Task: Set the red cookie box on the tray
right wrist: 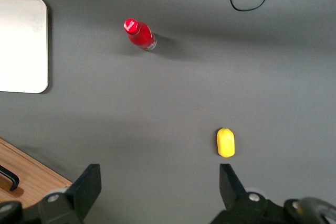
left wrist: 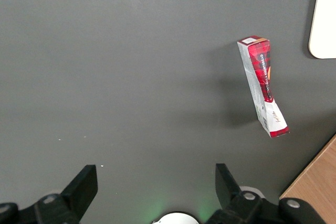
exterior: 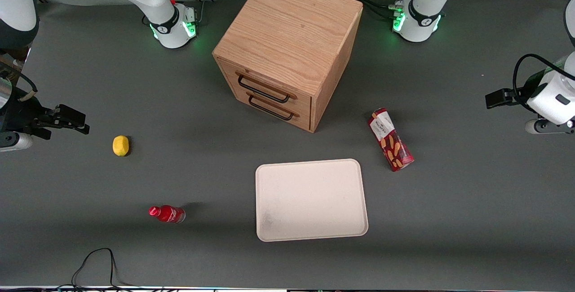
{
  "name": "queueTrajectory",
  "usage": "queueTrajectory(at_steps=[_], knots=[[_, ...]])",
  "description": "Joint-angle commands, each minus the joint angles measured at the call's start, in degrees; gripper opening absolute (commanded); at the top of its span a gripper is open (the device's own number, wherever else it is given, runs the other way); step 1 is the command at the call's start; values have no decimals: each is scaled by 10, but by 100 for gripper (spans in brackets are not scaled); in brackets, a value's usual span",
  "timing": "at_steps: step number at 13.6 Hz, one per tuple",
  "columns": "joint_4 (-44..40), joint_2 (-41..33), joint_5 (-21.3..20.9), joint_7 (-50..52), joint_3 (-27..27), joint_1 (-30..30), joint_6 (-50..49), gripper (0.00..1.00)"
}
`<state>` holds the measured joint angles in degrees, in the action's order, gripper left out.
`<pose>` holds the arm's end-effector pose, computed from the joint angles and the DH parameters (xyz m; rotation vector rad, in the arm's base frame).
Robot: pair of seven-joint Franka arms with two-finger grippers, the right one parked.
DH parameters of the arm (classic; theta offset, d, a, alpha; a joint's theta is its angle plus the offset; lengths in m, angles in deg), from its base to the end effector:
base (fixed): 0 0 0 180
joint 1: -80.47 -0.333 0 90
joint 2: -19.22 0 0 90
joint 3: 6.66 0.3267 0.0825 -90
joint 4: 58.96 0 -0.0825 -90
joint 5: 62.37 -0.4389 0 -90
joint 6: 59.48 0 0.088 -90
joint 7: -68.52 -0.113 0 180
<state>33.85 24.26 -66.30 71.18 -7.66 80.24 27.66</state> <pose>0.6225 0.0000 0.5459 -3.0556 -0.0457 0.2832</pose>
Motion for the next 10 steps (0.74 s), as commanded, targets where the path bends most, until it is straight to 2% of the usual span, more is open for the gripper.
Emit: queueTrajectory(at_steps=[1, 10], knots=[[-19, 8, 1, -4, 4, 7, -21, 100], [-28, 8, 2, -1, 3, 12, -21, 100]])
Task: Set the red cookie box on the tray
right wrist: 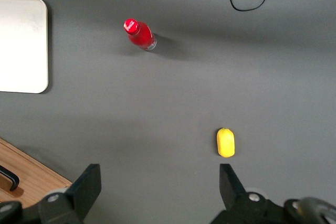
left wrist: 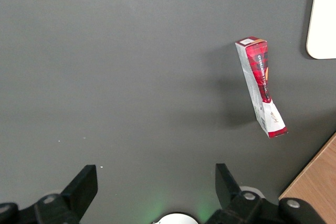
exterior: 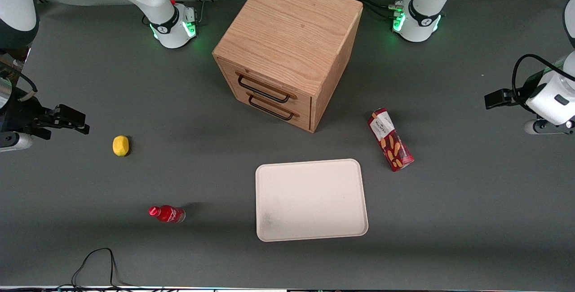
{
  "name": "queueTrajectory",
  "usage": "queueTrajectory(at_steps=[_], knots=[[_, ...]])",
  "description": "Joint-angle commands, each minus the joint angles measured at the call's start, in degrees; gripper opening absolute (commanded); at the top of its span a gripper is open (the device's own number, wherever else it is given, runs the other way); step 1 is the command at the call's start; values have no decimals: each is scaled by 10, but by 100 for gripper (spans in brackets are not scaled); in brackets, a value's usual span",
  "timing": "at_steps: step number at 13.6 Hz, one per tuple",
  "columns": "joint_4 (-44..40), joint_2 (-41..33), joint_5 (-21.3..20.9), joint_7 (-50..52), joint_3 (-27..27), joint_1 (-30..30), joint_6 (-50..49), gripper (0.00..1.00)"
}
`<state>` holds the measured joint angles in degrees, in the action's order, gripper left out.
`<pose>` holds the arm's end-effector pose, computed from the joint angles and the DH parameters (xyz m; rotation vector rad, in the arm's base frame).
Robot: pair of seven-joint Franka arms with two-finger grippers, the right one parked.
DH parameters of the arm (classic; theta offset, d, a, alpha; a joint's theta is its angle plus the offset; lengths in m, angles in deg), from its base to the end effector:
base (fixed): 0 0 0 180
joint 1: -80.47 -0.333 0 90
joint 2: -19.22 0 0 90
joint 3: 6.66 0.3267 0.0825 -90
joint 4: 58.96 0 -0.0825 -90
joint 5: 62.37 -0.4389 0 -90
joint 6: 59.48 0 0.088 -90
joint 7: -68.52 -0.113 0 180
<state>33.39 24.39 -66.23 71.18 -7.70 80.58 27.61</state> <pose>0.6237 -0.0042 0.5485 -3.0573 -0.0360 0.2755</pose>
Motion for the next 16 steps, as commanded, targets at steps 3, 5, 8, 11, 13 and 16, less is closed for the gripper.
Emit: queueTrajectory(at_steps=[3, 5, 8, 11, 13, 16], knots=[[-36, 7, 3, -1, 0, 29, -20, 100], [-44, 7, 4, 2, -14, 33, -21, 100], [-51, 7, 4, 53, -47, 35, -33, 100], [-88, 25, 24, 145, -82, 37, -62, 100], [-118, 45, 44, 214, -102, 37, -84, 100], [-149, 69, 45, 302, -145, 37, -95, 100]])
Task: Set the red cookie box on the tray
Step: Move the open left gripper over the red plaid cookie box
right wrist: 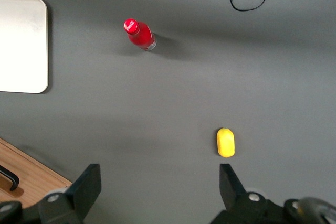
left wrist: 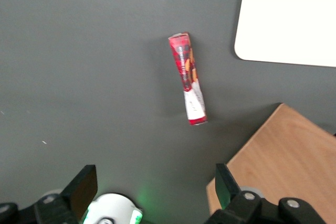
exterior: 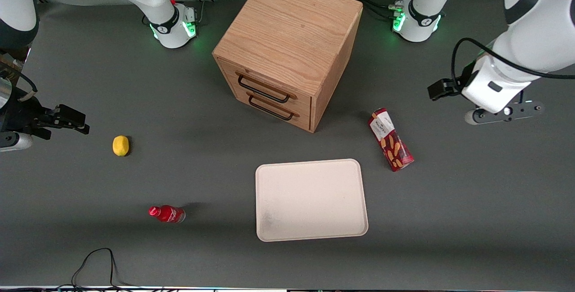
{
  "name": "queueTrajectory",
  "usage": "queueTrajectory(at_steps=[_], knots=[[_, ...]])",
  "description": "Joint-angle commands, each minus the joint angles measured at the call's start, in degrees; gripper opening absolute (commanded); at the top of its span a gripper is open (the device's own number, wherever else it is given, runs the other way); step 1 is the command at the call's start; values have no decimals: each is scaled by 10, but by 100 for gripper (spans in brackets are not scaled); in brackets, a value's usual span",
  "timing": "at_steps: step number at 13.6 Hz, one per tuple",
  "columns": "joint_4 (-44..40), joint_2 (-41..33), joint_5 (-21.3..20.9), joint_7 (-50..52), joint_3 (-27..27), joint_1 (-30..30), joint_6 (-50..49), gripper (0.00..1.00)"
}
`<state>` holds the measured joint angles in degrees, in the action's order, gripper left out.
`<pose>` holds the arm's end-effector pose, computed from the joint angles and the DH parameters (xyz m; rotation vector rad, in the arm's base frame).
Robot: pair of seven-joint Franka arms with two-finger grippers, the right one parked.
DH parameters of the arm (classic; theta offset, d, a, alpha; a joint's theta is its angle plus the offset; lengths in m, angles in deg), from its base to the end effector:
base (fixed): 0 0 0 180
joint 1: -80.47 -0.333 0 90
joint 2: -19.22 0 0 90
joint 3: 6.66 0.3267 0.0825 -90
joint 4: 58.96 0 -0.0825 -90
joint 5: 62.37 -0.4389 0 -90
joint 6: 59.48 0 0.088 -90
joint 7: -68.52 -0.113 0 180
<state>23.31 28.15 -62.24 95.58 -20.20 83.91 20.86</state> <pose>0.6122 -0.1756 0.5912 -3.0828 -0.2707 0.2890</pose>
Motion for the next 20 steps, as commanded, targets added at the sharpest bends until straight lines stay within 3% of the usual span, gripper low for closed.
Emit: queueTrajectory(at_steps=[1, 5, 8, 20], knots=[[-49, 32, 6, 68, -21, 3, -27, 100], [-43, 46, 7, 66, -21, 3, -26, 100], [12, 48, 6, 63, -21, 1, 4, 100], [272, 75, -2, 66, -16, -13, 364, 100]])
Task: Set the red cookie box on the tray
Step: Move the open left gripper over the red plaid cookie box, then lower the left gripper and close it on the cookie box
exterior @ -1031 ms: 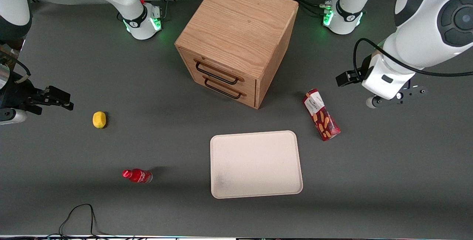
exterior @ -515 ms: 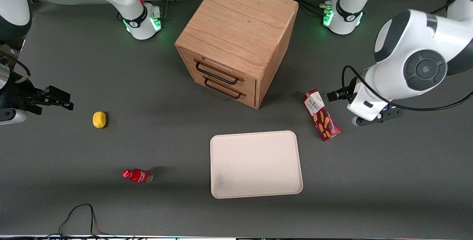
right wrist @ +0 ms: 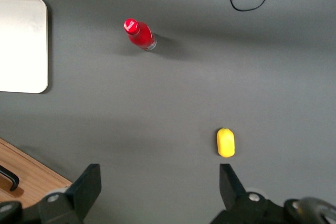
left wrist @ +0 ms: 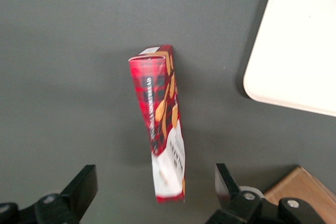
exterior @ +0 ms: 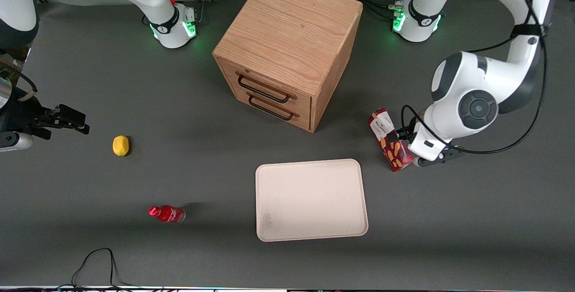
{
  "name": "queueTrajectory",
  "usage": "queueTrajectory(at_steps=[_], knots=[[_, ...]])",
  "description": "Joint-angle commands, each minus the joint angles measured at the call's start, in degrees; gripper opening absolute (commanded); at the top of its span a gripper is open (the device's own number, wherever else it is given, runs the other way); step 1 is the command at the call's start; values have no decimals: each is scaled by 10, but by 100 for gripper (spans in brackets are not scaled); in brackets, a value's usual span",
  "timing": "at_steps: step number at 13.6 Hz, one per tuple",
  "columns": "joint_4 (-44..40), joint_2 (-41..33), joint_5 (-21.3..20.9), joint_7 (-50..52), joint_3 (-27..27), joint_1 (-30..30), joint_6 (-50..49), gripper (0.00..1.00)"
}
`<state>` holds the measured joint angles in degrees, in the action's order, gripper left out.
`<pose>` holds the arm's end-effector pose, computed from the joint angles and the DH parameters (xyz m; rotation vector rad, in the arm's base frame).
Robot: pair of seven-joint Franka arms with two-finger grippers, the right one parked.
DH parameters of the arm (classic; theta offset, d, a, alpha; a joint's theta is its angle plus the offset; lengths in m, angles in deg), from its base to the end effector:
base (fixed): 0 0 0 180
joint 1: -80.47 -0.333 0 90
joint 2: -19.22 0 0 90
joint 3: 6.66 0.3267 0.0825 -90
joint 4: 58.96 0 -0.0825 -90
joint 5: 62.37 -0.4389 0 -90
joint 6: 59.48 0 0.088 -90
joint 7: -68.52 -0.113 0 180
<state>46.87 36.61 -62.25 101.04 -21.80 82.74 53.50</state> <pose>0.6274 -0.1893 0.3284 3.0974 0.4201 -0.2926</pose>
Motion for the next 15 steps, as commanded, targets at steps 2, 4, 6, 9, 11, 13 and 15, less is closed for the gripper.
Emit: queueTrajectory(at_steps=[2, 4, 6, 9, 11, 13, 15], knots=[[39, 4, -2, 12, 6, -9, 48, 100], [44, 25, 1, 15, 7, -17, 77, 100], [46, 36, 5, 28, 7, -25, 86, 100], [46, 51, 6, 40, 7, -24, 99, 100], [46, 67, 6, 49, 7, -23, 121, 99], [47, 72, 6, 64, 7, -17, 129, 98], [52, 76, 5, 64, 6, -17, 135, 94]])
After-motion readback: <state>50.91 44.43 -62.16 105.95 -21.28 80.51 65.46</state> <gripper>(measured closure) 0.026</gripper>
